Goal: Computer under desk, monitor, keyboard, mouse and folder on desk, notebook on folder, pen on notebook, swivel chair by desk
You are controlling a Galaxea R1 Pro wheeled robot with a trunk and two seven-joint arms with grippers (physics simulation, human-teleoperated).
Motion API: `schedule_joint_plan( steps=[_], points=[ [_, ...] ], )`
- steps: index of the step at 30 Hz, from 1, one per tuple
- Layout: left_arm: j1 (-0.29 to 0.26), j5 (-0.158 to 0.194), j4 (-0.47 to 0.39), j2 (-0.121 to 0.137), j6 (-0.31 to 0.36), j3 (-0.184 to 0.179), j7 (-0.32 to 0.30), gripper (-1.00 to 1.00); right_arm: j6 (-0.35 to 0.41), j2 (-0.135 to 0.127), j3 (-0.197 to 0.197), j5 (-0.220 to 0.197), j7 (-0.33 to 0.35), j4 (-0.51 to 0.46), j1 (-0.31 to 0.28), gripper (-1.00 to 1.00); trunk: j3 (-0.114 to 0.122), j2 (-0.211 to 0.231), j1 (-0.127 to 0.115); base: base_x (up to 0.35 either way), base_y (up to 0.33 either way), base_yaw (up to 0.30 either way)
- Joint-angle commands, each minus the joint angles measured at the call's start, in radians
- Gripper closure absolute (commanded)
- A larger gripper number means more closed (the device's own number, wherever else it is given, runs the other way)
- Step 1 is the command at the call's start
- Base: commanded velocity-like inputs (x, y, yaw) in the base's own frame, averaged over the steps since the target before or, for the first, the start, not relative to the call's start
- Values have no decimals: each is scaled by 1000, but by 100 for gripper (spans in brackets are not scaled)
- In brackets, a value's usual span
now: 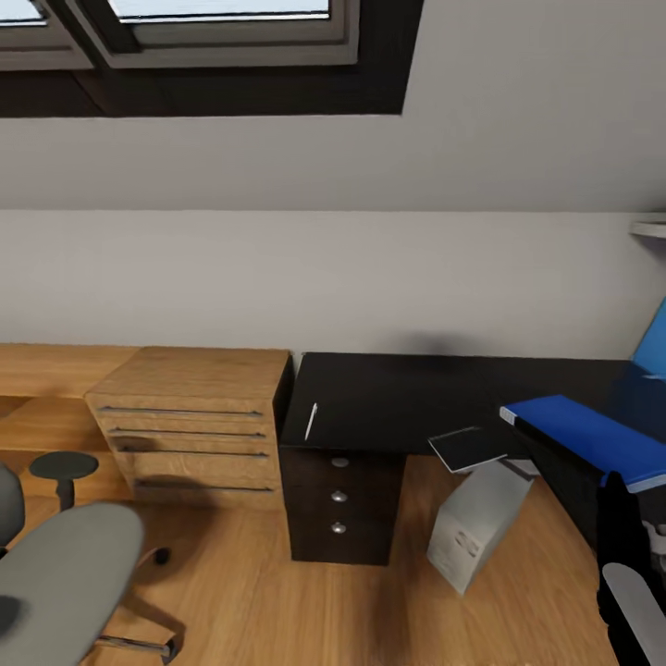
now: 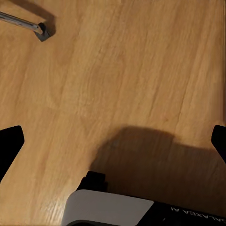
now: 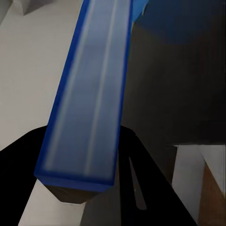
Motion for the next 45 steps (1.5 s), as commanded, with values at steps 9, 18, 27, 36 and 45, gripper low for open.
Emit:
schedule_joint_plan(
  steps=[9, 18, 27, 36, 45],
  points=[
    [0, 11, -2, 0, -5, -8, 6, -100, -2, 2, 9, -8, -2, -4, 0, 100, -1, -1, 0, 0, 0, -258],
    [0, 11, -2, 0, -5, -8, 6, -100, 11, 58, 15, -15, 111, -33, -1, 100, -1, -1, 0, 0, 0, -24],
    [-1, 11, -2, 0, -5, -8, 6, -100, 16, 75, 72, -15, 144, -40, 0, 100, -1, -1, 0, 172, 0, -1],
    [-1, 12, -2, -9, -4, -9, 6, -100, 9, 88, 79, -11, 140, 16, -6, 100, -1, -1, 0, 39, 0, 0],
    [-1, 12, -2, -32, -4, -8, 6, -100, -147, 66, 30, -8, 139, 453, -343, 100, -1, -1, 0, 1, 0, 0]
  ],
)
